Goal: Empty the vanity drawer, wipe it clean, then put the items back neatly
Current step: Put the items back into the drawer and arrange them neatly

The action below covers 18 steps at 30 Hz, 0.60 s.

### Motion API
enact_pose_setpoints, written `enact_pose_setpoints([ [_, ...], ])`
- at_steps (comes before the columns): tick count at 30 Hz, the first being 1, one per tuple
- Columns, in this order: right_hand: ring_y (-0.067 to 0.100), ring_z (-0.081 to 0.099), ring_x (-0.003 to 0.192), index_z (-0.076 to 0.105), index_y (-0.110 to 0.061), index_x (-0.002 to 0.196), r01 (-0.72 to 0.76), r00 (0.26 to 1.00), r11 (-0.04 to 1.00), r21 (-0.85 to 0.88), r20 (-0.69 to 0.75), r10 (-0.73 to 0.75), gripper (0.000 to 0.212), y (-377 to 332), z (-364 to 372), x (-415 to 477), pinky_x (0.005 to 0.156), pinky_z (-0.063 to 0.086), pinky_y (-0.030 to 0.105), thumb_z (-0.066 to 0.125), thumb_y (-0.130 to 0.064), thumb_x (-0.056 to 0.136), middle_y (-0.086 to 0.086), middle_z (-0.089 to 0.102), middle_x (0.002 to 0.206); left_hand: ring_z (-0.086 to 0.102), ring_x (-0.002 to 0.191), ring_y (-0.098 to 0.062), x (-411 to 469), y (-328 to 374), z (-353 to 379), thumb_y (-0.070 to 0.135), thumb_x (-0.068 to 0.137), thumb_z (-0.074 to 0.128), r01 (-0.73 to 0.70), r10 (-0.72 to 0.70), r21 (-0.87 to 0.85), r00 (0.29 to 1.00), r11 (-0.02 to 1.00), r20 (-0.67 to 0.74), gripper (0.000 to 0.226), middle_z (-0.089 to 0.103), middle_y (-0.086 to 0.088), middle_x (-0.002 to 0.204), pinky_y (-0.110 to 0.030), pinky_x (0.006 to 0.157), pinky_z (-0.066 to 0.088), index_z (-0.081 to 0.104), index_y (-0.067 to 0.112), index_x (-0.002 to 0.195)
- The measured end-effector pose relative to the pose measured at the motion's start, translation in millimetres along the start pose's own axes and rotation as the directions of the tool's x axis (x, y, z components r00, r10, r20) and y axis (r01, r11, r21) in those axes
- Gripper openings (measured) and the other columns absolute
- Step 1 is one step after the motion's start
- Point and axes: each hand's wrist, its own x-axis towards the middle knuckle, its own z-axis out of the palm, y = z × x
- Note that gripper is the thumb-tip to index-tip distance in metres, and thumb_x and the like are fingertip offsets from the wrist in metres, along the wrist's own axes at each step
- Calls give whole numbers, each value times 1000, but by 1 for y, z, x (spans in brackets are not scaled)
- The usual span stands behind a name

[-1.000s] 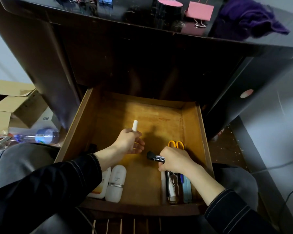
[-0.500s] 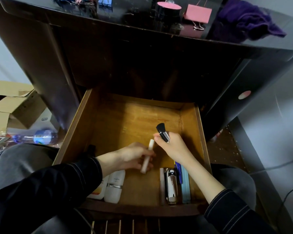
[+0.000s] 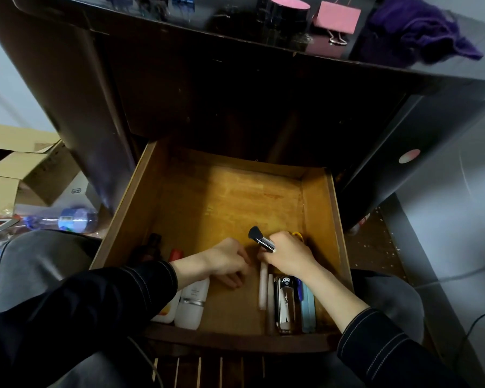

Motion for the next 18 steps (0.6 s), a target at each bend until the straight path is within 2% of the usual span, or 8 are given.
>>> enact_pose_setpoints([
  [6,21,50,56,47,-20,63,22,997,998,-60,78,-17,36,0,1,-1,54,36,33,74,-38,80,0,51,62,71,67,-18,4,-1,-2,8,93,65,-3,3,68,1000,998,-1,21,73,-22,99,-34,69,63,66,5,114],
  [10,20,45,52,44,-20,59,32,991,997,-67,130,-23,39,0,2,-2,51,30,31,76,-33,77,-3,45,57,74,81,-28,-1,-4,5,3,91,63,38,-35,-25,990,999,137,17,73,-17,90,-35,72,63,68,-1,107],
  [13,19,45,53,45,-20,63,47,984,994,-98,174,-29,37,2,4,-2,51,30,30,77,-29,79,-2,46,59,74,83,-32,-6,-6,8,2,92,59,82,-57,-87,963,993,263,17,73,-22,99,-37,75,63,66,-4,106],
  [18,19,45,53,46,-19,66,69,974,991,-119,223,-41,35,2,5,-2,51,32,31,77,-30,79,0,46,62,75,84,-33,-8,-8,7,4,92,61,94,-44,-133,940,987,338,27,71,-26,108,-35,71,62,62,-7,116],
])
